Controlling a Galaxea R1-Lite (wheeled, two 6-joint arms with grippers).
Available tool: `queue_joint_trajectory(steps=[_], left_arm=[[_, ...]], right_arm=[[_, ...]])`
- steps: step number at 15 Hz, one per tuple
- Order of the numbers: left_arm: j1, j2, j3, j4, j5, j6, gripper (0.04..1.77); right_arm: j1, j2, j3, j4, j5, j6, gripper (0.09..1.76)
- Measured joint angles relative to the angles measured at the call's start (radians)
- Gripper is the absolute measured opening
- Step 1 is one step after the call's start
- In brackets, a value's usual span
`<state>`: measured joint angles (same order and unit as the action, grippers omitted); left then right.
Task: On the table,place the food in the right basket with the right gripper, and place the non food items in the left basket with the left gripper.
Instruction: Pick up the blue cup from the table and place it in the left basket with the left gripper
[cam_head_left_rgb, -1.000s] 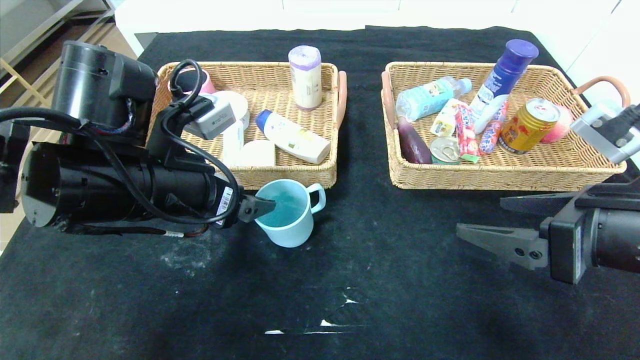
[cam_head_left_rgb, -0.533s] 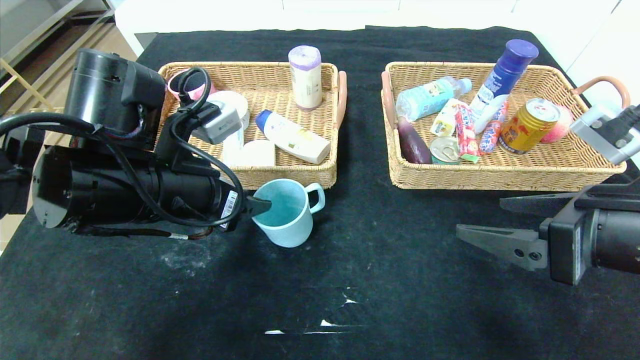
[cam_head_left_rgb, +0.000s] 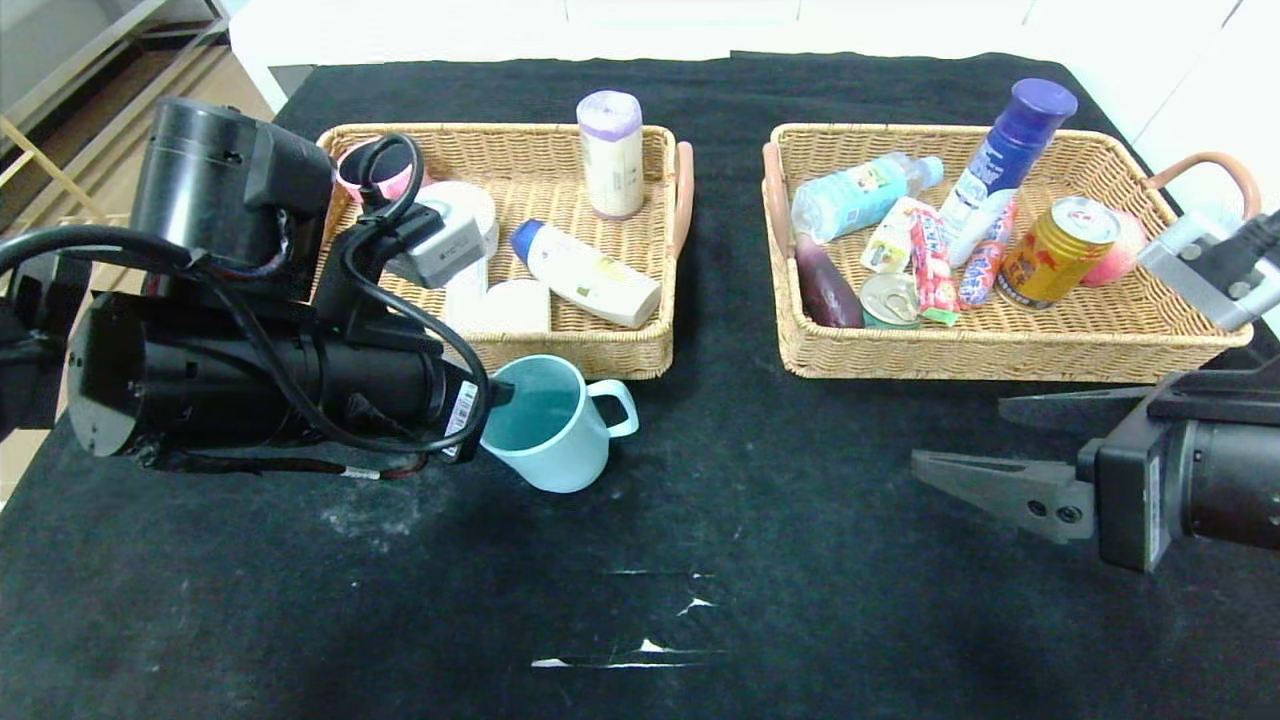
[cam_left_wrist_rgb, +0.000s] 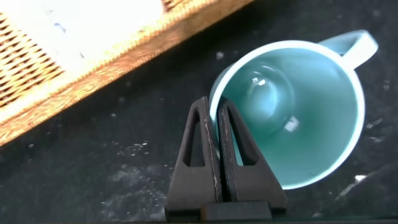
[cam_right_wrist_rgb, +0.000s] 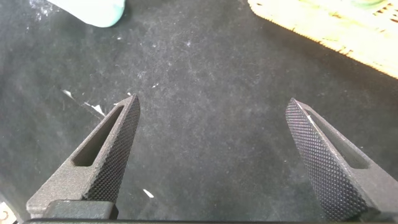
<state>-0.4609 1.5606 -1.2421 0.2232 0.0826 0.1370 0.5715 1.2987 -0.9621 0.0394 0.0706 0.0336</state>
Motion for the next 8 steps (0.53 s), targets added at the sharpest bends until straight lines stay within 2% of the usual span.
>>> queue_joint_trajectory(steps=[6, 8], left_arm=[[-0.001, -0.003, 0.004, 0.001, 0.000, 0.000, 0.14], [-0.008, -0.017, 0.014, 0.005, -0.018, -0.001, 0.14]], right_arm=[[0.000, 0.000, 0.000, 0.000, -0.001, 0.000, 1.71], [0.000, 0.000, 0.000, 0.000, -0.001, 0.000, 1.71]])
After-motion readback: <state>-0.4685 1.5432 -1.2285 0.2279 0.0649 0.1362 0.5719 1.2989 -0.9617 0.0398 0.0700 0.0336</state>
